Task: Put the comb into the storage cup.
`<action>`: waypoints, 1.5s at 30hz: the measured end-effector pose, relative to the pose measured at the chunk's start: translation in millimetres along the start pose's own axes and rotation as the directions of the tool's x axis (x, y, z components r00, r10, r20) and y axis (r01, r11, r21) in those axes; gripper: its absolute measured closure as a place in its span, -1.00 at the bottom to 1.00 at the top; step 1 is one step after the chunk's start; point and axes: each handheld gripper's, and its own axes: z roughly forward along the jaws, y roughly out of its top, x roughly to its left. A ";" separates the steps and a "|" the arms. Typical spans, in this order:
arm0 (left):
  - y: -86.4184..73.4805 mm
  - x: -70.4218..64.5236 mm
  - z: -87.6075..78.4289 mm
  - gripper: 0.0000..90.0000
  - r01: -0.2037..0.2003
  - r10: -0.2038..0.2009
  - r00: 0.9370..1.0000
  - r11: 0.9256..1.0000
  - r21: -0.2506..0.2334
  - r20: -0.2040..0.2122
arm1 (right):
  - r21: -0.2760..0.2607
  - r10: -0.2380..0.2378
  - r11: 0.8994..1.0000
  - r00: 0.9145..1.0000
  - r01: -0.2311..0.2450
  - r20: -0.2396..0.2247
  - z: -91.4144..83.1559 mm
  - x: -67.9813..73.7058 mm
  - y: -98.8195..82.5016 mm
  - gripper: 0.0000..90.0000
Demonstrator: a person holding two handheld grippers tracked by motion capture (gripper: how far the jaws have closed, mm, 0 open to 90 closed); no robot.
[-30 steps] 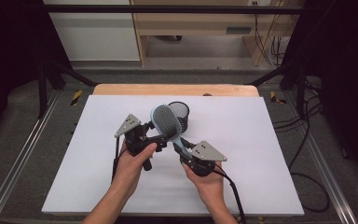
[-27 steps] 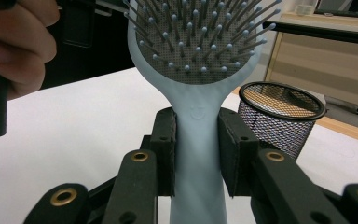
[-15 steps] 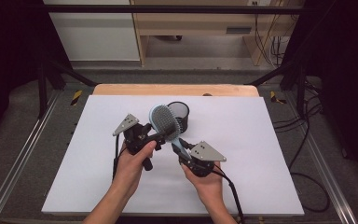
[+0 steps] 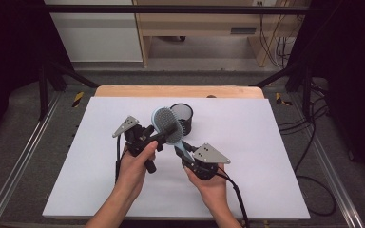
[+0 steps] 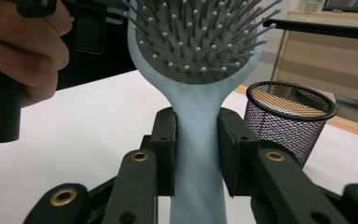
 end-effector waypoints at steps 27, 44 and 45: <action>-1.0 -3.3 0.4 0.05 0.010 -0.010 1.000 1.000 -0.003 0.024 | 0.022 0.013 1.000 1.000 -0.013 -0.007 2.3 -1.4 -2.5 0.55; -2.2 -6.1 -0.2 0.12 0.020 -0.019 0.999 1.000 -0.008 0.030 | 0.031 0.006 1.000 1.000 -0.006 -0.011 3.0 -2.6 -3.0 0.55; -2.1 -6.2 -0.3 0.13 0.022 -0.022 0.999 1.000 -0.008 0.028 | 0.031 0.006 1.000 1.000 -0.006 -0.011 2.9 -2.8 -2.9 0.55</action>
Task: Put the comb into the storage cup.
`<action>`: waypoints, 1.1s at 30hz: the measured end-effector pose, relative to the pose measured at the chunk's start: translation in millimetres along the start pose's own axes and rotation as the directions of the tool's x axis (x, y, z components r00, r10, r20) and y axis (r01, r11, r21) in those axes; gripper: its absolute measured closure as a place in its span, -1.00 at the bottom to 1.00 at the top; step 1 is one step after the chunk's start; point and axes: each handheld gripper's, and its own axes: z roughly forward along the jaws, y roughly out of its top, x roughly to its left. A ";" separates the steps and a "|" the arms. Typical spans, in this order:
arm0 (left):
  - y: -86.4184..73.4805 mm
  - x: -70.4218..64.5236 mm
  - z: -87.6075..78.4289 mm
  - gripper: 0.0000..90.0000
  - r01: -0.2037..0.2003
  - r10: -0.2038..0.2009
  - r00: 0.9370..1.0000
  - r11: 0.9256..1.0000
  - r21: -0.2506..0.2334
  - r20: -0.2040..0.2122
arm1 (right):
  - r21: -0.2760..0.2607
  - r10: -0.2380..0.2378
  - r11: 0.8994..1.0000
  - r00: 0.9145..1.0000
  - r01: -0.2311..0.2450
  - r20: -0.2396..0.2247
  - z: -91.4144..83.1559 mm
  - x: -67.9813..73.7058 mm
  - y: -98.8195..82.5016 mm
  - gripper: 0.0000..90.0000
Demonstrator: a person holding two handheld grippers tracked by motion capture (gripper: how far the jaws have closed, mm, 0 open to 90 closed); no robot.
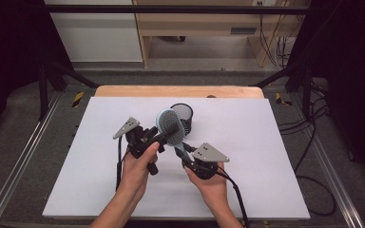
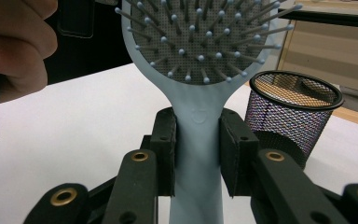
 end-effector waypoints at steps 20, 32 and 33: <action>-2.1 -1.4 -0.1 0.15 -0.018 0.018 1.000 1.000 0.012 -0.011 | 0.010 -0.006 1.000 1.000 0.006 -0.009 0.8 -1.5 -0.1 0.36; -4.7 -5.6 1.3 0.14 -0.063 0.063 0.998 0.998 0.012 -0.014 | 0.045 0.030 0.999 0.999 -0.029 -0.022 4.9 -1.8 -1.6 -0.11; -4.6 -5.6 0.9 0.14 -0.065 0.065 0.998 0.998 0.011 -0.016 | 0.048 0.026 0.999 0.999 -0.025 -0.020 4.8 -1.7 -1.7 -0.14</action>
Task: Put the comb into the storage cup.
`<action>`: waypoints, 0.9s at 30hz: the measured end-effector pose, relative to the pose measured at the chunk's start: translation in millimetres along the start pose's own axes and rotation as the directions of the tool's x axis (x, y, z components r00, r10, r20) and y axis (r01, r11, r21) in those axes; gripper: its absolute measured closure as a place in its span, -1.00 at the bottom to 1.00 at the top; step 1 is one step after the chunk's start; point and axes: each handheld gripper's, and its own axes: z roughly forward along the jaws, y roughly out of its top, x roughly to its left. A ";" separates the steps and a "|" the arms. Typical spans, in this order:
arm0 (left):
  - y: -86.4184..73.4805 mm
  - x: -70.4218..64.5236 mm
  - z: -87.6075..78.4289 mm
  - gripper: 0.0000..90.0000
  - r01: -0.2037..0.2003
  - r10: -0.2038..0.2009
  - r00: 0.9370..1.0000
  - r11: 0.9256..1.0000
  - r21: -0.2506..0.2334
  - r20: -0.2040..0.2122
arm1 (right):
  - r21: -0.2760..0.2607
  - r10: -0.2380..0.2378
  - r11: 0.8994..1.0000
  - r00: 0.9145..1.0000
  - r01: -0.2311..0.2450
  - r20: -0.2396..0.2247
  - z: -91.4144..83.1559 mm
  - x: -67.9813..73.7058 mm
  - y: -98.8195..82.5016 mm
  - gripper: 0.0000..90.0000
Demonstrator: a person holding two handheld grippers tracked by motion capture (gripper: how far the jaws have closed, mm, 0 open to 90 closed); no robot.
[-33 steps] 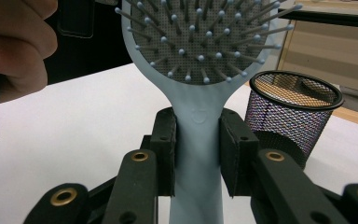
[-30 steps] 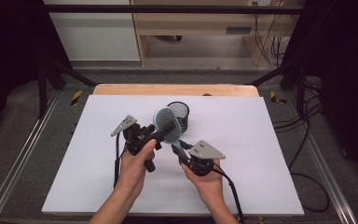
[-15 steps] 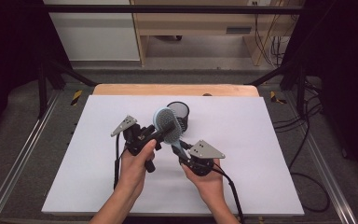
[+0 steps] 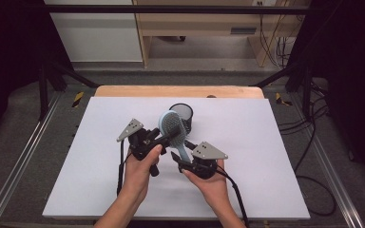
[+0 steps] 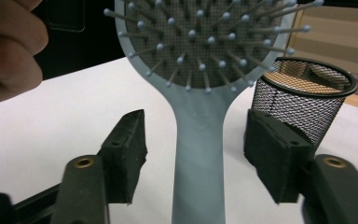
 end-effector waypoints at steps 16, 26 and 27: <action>19.0 -1.7 -7.6 0.13 -0.088 0.087 0.995 0.996 -0.016 -0.044 | 0.076 0.038 0.996 0.999 -0.037 -0.015 -5.3 -8.2 3.0 -0.80; 44.1 0.3 -8.5 0.13 -0.135 0.133 0.989 0.990 -0.036 -0.064 | 0.106 -0.013 0.994 0.996 0.004 0.086 -33.0 -29.1 -1.1 -0.84; 46.3 1.0 -7.7 0.13 -0.141 0.139 0.988 0.989 -0.037 -0.066 | 0.097 -0.010 0.995 0.995 0.000 0.098 -36.4 -32.6 -1.9 -0.83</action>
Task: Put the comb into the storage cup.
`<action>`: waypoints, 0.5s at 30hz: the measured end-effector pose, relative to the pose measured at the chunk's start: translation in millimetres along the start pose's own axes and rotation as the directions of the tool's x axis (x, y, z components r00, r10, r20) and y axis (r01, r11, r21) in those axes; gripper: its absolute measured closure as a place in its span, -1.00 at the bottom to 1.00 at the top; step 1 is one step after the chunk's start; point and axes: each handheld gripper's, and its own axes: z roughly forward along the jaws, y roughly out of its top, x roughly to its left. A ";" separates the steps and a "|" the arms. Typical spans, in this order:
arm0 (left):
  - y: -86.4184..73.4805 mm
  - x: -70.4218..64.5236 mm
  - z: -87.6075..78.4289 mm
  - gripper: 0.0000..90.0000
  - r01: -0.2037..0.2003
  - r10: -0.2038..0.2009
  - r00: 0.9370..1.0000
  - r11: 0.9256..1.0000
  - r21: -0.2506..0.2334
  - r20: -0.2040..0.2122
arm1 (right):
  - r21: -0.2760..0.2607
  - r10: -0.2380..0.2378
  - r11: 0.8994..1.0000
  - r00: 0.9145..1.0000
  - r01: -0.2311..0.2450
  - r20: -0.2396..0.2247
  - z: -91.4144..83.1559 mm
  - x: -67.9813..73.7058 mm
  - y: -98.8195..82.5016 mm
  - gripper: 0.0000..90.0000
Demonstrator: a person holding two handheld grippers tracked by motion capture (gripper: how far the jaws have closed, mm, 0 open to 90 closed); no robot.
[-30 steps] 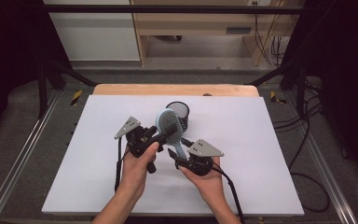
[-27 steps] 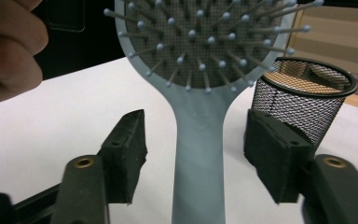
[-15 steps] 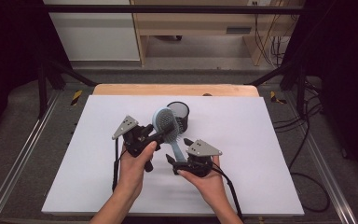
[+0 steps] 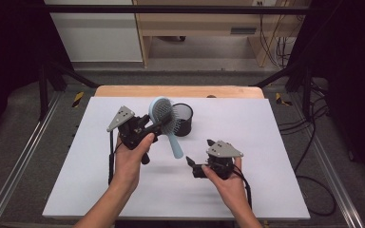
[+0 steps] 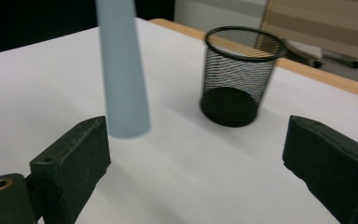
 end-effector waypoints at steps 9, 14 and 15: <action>25.3 3.0 8.5 0.13 -0.031 0.031 0.999 0.999 -0.011 -0.009 | -0.071 0.023 0.997 0.994 -0.016 0.104 -20.6 -34.8 -15.0 -0.89; 42.3 2.3 19.9 0.13 -0.063 0.062 0.998 0.998 -0.027 -0.014 | -0.056 0.017 0.998 0.989 -0.009 0.144 -34.5 -43.4 -33.5 -0.89; 45.6 2.8 22.7 0.13 -0.063 0.063 0.998 0.998 -0.030 -0.015 | -0.044 0.002 0.999 0.989 0.004 0.145 -36.5 -43.5 -36.5 -0.89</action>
